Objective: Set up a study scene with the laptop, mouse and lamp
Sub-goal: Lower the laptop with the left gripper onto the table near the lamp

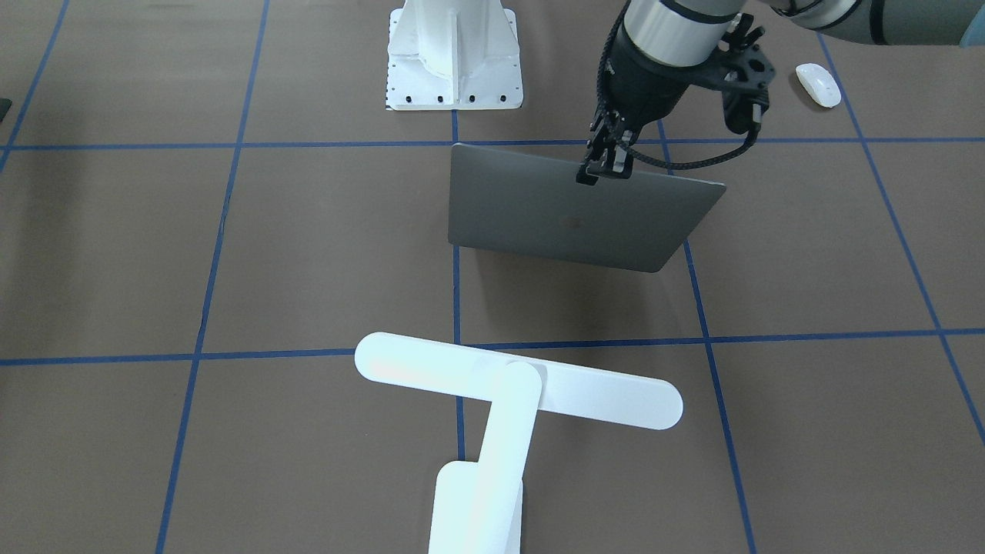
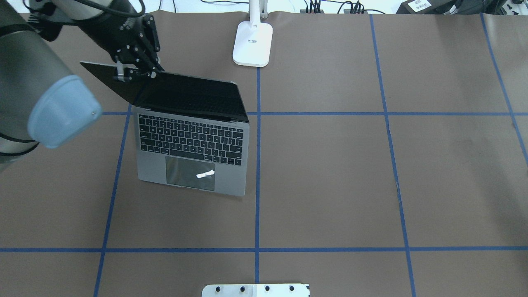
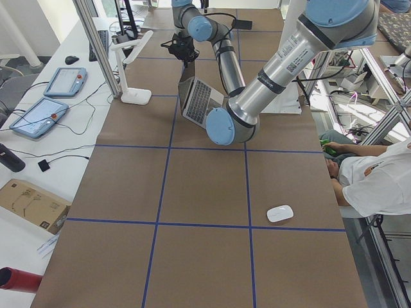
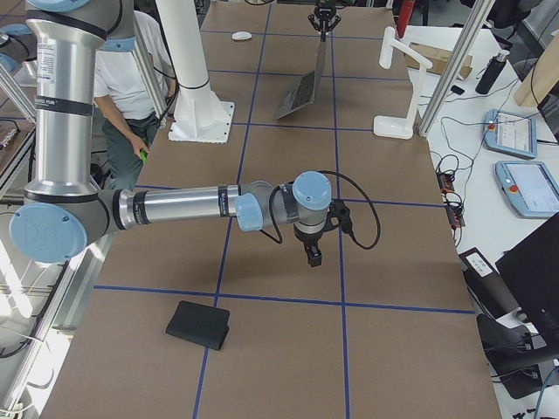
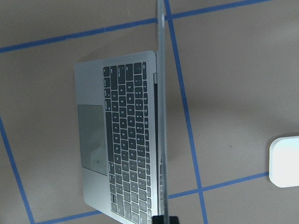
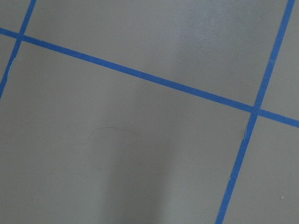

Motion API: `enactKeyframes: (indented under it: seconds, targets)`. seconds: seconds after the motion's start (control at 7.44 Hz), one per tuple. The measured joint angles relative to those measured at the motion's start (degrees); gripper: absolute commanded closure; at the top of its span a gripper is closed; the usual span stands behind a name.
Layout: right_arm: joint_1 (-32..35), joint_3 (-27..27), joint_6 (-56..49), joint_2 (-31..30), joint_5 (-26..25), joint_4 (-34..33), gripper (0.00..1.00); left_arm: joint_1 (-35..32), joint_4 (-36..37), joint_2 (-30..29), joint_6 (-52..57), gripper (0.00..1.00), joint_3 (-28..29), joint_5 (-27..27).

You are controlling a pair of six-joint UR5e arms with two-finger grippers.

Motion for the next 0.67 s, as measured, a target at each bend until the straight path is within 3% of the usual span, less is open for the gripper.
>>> enactKeyframes:
  seconds: [0.67]
  targets:
    - [0.0,-0.3,0.0,0.0,0.0,0.0,0.01,2.2,-15.2,-10.5,-7.4,1.0,21.6,2.3]
